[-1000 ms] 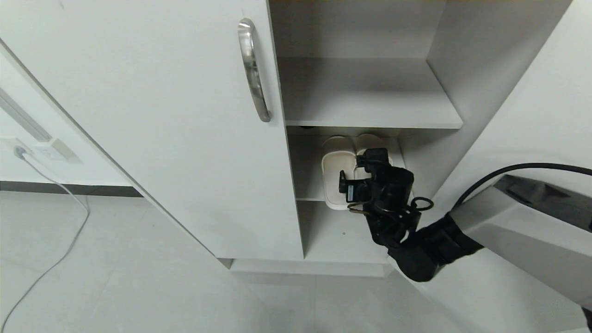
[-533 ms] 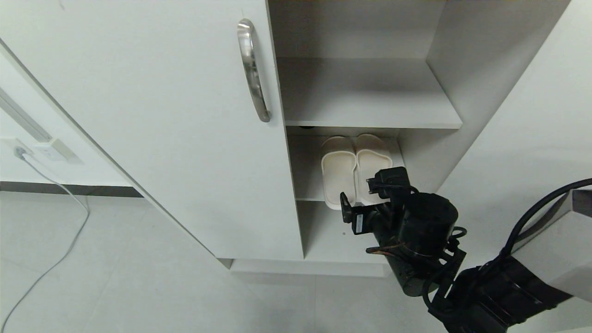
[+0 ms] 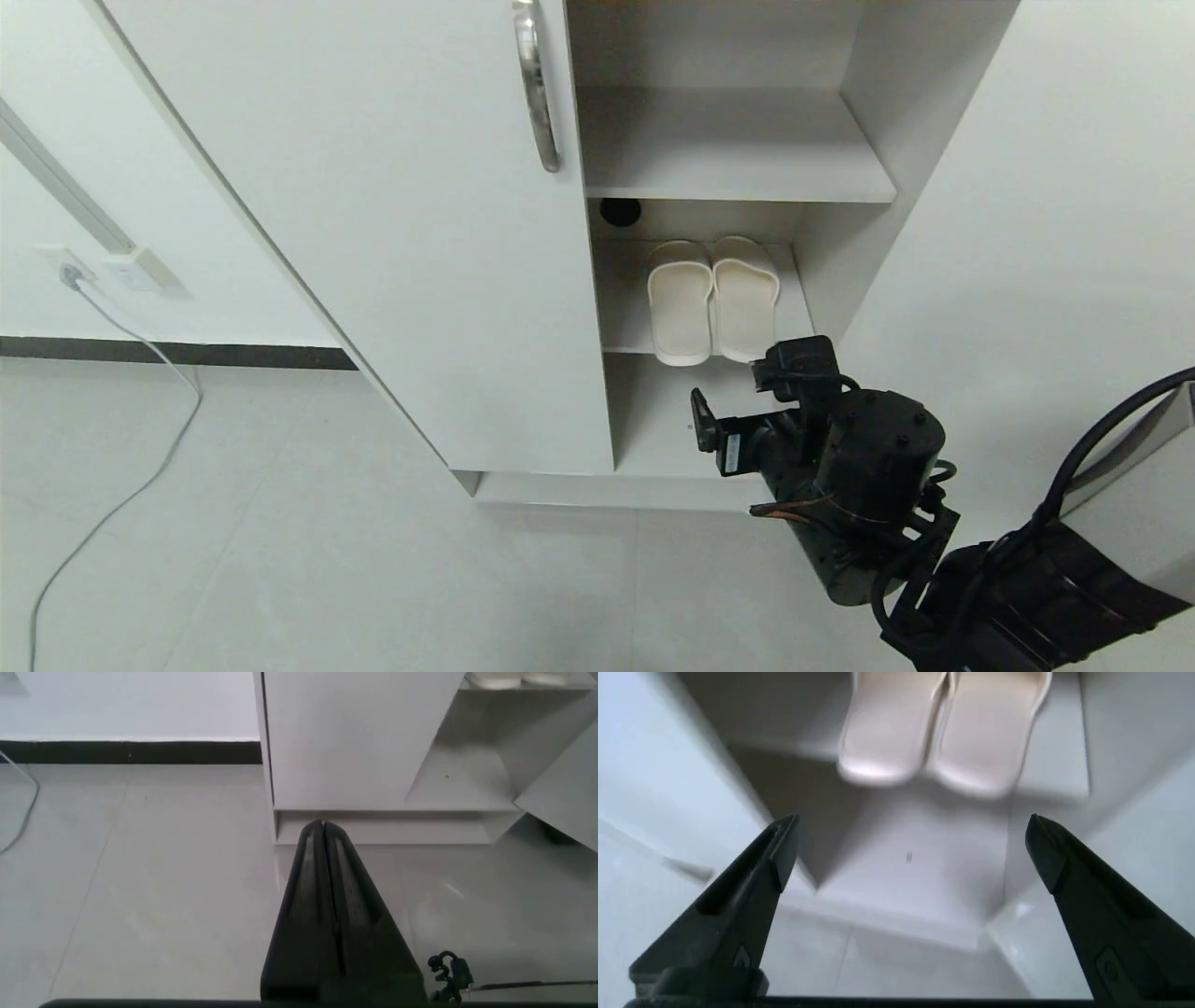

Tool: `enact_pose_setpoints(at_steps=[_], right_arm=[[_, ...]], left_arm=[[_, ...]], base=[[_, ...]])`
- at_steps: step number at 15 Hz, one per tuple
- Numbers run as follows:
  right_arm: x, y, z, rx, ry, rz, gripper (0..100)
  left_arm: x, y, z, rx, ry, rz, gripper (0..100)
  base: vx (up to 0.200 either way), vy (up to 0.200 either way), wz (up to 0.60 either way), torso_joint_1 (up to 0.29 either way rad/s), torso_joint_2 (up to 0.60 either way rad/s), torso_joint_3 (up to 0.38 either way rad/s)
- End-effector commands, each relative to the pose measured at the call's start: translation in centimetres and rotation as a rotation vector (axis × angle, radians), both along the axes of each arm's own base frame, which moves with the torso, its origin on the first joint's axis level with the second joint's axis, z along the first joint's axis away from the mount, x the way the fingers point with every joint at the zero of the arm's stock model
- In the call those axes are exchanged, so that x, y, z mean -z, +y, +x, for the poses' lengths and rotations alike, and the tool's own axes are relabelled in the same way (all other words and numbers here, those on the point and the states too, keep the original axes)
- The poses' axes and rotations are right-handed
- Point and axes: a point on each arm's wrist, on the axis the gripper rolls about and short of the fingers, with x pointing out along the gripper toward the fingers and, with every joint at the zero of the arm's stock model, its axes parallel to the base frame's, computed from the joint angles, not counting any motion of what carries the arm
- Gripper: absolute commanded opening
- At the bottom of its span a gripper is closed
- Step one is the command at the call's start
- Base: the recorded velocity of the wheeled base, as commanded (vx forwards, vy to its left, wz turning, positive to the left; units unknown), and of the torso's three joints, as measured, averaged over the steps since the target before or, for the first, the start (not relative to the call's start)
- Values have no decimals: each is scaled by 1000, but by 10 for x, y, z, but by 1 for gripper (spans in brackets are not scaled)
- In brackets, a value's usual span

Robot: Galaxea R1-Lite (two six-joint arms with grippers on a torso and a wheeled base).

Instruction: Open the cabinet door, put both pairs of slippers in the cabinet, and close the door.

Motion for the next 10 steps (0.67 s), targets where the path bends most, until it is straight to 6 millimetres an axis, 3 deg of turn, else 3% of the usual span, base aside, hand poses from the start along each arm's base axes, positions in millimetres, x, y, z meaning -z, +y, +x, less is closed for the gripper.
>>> enact_pose_setpoints(at_steps=[1, 10], right_arm=[[-1, 0, -1, 0, -5, 6, 100], [1, 0, -1, -3, -2, 4, 100]], left_arm=[[0, 0, 0, -1, 0, -2, 0], [0, 0, 0, 2, 4, -2, 0]], base=[[0, 0, 0, 0, 0, 0], [0, 0, 0, 0, 0, 0]])
